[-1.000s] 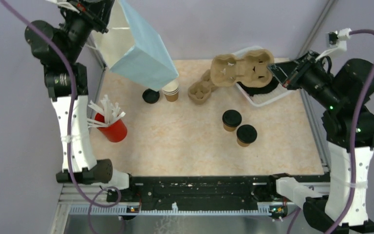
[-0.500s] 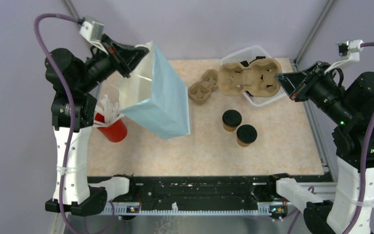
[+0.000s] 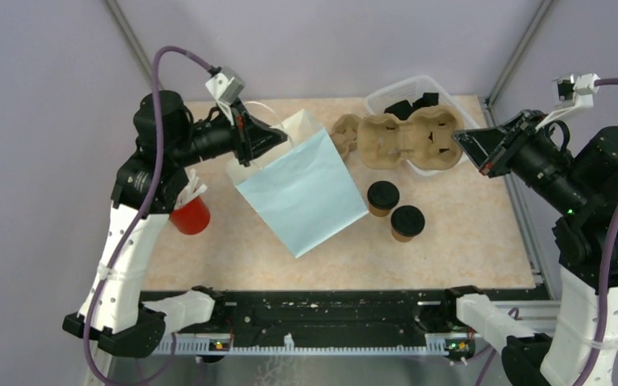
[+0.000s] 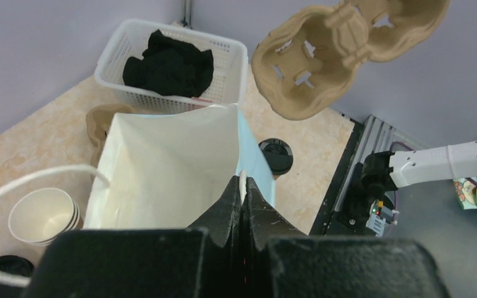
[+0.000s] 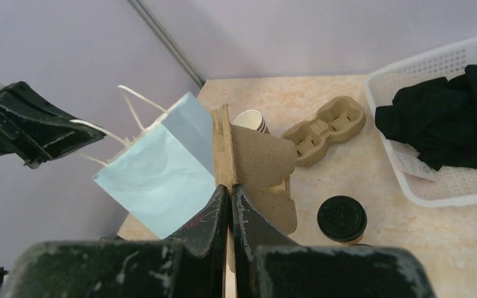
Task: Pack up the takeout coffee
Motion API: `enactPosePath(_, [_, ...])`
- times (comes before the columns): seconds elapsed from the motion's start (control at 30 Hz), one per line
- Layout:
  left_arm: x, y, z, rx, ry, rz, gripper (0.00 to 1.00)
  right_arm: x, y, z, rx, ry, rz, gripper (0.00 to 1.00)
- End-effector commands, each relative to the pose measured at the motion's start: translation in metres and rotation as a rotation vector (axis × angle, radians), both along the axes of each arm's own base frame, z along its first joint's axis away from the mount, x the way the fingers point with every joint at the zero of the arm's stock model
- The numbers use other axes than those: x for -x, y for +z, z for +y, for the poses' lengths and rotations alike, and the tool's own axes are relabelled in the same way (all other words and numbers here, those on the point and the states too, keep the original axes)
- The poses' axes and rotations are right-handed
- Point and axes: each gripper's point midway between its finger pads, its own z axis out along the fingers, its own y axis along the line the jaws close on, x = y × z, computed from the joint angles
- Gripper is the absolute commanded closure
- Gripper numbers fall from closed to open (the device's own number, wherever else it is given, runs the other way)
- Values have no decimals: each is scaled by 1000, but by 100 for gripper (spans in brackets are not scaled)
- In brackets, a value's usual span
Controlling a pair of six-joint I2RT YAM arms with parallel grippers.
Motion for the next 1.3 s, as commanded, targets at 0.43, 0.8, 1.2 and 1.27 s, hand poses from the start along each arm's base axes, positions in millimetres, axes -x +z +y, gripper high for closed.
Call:
enactPosePath(0.43, [-20, -79, -25, -263, 55, 12, 100, -26, -3, 1, -68, -36, 28, 100])
enactPosePath(0.8, [8, -126, -49, -317, -88, 78, 94, -30, -3, 8, -113, -7, 44, 100])
enactPosePath(1.2, [41, -81, -21, -97, 156, 483, 13, -25, 8, 23, 25, 144, 4, 100])
enactPosePath(1.27, [50, -98, -2, -98, 296, 665, 13, -21, 8, 33, 28, 221, 6, 100])
